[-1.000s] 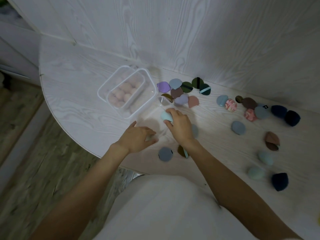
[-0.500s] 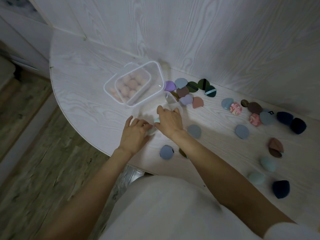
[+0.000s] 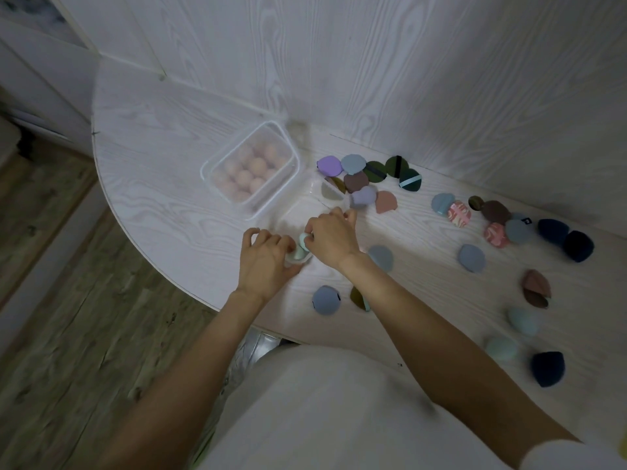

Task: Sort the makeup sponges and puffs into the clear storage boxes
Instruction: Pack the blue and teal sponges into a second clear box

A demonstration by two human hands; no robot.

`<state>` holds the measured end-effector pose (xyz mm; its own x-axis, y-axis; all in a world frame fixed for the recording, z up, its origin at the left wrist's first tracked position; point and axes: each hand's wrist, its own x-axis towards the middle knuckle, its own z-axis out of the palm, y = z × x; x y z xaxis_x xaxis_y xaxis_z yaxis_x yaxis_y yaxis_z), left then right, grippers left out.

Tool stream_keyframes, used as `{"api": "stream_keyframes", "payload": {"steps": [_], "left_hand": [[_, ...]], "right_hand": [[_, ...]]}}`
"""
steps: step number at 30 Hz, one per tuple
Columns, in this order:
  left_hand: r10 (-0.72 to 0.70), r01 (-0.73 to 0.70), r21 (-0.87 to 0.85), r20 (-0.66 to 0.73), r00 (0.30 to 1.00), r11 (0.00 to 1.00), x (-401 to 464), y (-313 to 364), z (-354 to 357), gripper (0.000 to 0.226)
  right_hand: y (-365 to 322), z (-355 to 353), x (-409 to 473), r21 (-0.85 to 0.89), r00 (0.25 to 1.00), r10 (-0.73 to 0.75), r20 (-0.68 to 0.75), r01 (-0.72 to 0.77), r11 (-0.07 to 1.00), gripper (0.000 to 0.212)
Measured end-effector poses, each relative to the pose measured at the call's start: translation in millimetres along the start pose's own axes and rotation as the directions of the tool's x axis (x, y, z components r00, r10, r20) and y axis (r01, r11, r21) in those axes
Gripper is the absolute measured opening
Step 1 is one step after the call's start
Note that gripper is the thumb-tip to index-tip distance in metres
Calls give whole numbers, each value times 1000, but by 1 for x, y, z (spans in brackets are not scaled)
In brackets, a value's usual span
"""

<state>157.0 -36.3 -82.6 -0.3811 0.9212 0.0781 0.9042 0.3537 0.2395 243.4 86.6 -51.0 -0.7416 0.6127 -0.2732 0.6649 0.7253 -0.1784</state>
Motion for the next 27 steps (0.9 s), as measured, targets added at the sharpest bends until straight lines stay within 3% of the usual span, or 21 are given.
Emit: {"api": "stream_keyframes", "payload": {"steps": [7, 15, 19, 23, 27], "left_hand": [[-19, 19, -23, -15, 1000, 1000, -2, -1, 3, 49], [-50, 49, -86, -4, 999, 995, -7, 0, -3, 65], [-60, 62, -89, 26, 998, 994, -7, -1, -2, 54], [-21, 27, -129, 43, 999, 991, -5, 0, -2, 38], [8, 4, -229, 51, 999, 973, -5, 6, 1, 26]], "right_hand": [[2, 2, -3, 95, 999, -5, 50, 1, 995, 30], [2, 2, -6, 110, 1000, -21, 4, 21, 994, 31], [2, 1, -5, 63, 1000, -23, -10, 24, 998, 28], [0, 2, -5, 20, 991, -18, -135, 21, 1000, 22], [0, 0, -6, 20, 997, 5, -81, -4, 1000, 22]]}}
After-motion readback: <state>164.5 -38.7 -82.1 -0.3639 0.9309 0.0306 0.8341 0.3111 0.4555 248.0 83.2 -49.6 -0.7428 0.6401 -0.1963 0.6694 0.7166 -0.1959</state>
